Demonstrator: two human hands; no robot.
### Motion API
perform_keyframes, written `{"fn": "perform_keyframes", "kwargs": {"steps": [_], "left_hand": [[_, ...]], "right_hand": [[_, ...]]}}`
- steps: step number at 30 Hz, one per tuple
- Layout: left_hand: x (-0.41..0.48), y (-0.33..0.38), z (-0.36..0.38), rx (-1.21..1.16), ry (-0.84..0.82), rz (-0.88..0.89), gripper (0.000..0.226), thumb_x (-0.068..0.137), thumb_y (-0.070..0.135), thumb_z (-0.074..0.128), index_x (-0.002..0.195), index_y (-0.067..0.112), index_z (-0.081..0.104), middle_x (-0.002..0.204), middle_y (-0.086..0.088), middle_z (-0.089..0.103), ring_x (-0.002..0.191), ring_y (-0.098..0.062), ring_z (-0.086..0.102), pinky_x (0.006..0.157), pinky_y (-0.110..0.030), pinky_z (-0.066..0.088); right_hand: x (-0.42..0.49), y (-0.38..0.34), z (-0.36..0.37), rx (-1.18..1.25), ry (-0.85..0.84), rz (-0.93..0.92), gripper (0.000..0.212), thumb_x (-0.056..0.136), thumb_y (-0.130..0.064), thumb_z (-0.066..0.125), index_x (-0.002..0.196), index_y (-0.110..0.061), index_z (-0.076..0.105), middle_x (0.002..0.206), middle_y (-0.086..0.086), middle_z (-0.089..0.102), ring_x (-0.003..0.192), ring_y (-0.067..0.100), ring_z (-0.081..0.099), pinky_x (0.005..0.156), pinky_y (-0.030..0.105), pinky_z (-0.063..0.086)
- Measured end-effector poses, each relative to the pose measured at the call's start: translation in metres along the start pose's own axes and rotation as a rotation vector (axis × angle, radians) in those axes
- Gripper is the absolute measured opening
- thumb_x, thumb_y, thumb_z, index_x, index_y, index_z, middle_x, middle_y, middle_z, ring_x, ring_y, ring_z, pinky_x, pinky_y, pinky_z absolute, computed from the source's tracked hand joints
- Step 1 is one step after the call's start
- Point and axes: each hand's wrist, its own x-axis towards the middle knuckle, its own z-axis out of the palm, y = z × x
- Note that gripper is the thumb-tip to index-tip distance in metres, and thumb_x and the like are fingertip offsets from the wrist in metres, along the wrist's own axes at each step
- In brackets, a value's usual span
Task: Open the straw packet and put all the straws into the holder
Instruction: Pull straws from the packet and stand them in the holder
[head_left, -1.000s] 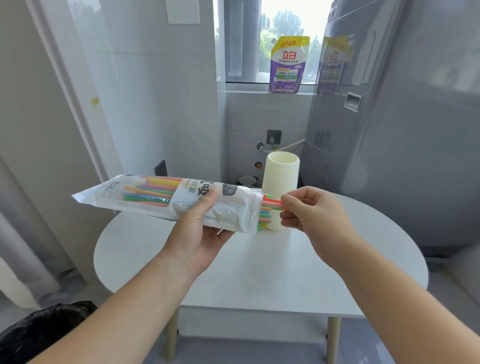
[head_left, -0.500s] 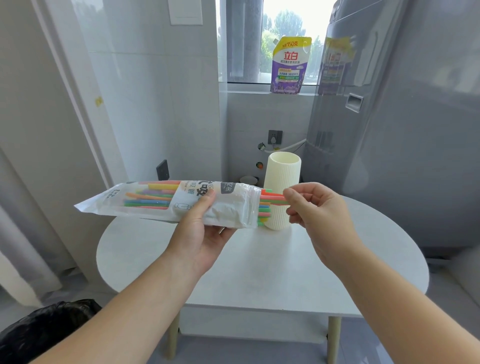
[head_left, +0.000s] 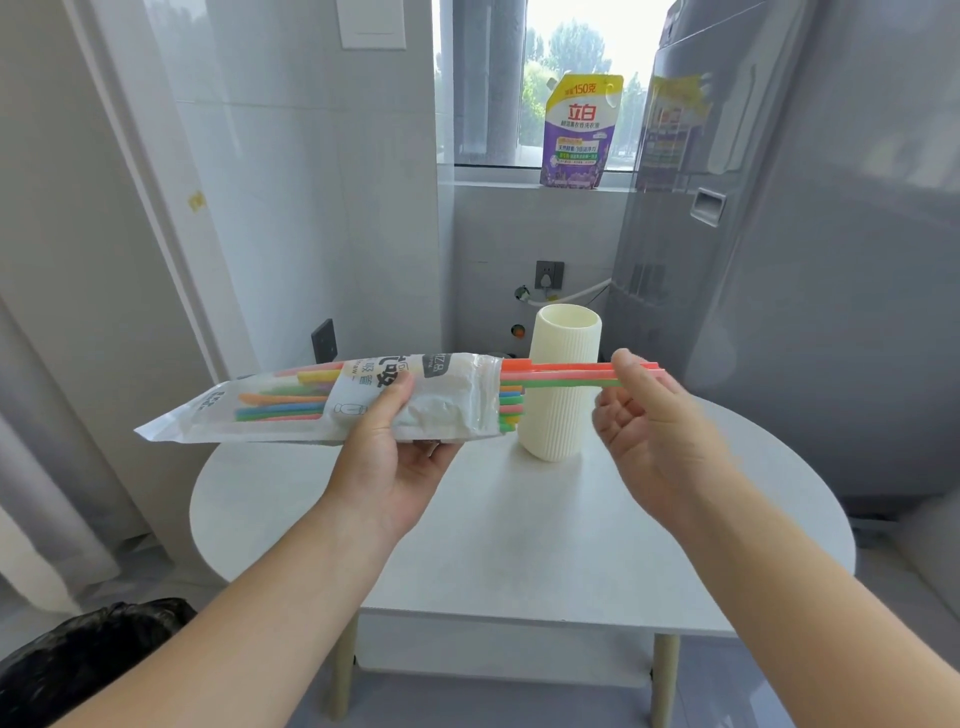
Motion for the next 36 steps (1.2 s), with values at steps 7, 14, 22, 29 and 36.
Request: {"fn": "perform_keyframes", "kwargs": {"steps": [7, 14, 22, 29, 36], "left_hand": [[-0.003, -0.006, 0.003, -0.001, -0.028, -0.008, 0.021, 0.092, 0.019, 0.072, 0.113, 0.017, 0.07, 0.091, -0.003, 0.08, 0.083, -0.019, 0.078, 0.065, -0.035, 0.064], [-0.001, -0.006, 0.001, -0.03, -0.01, -0.006, 0.031, 0.091, 0.018, 0.073, 0.121, 0.016, 0.068, 0.094, -0.005, 0.08, 0.085, -0.021, 0.078, 0.068, -0.037, 0.065], [0.005, -0.005, -0.003, -0.036, 0.001, 0.018, 0.04, 0.092, 0.021, 0.072, 0.131, 0.015, 0.065, 0.098, -0.006, 0.08, 0.089, -0.021, 0.078, 0.069, -0.037, 0.064], [0.007, -0.007, -0.003, -0.031, -0.007, 0.01, 0.036, 0.091, 0.023, 0.073, 0.127, 0.016, 0.066, 0.1, -0.007, 0.08, 0.093, -0.023, 0.077, 0.078, -0.042, 0.064], [0.012, -0.002, -0.005, -0.046, 0.046, 0.019, 0.029, 0.092, 0.022, 0.072, 0.12, 0.017, 0.069, 0.102, -0.006, 0.08, 0.092, -0.022, 0.077, 0.077, -0.039, 0.064]], "right_hand": [[-0.006, 0.026, 0.019, -0.001, -0.067, 0.088, 0.031, 0.084, -0.03, 0.076, 0.109, -0.012, 0.07, 0.078, 0.001, 0.052, 0.07, 0.013, 0.052, 0.07, 0.025, 0.05], [-0.001, 0.023, 0.029, -0.162, 0.084, -0.065, 0.028, 0.098, -0.031, 0.063, 0.112, -0.007, 0.07, 0.076, -0.004, 0.071, 0.068, 0.007, 0.068, 0.073, 0.025, 0.054], [0.002, 0.006, 0.026, -0.112, 0.014, -0.069, 0.012, 0.1, -0.02, 0.06, 0.1, -0.01, 0.064, 0.075, 0.001, 0.076, 0.067, 0.014, 0.074, 0.067, 0.027, 0.061], [0.005, 0.008, 0.024, -0.296, -0.059, -0.046, 0.023, 0.098, -0.026, 0.062, 0.11, -0.009, 0.071, 0.099, 0.008, 0.077, 0.075, 0.016, 0.072, 0.065, 0.025, 0.056], [0.01, 0.002, 0.021, -0.255, 0.082, -0.145, 0.022, 0.096, -0.024, 0.067, 0.103, -0.004, 0.072, 0.07, 0.003, 0.06, 0.057, 0.012, 0.055, 0.06, 0.026, 0.05]]}}
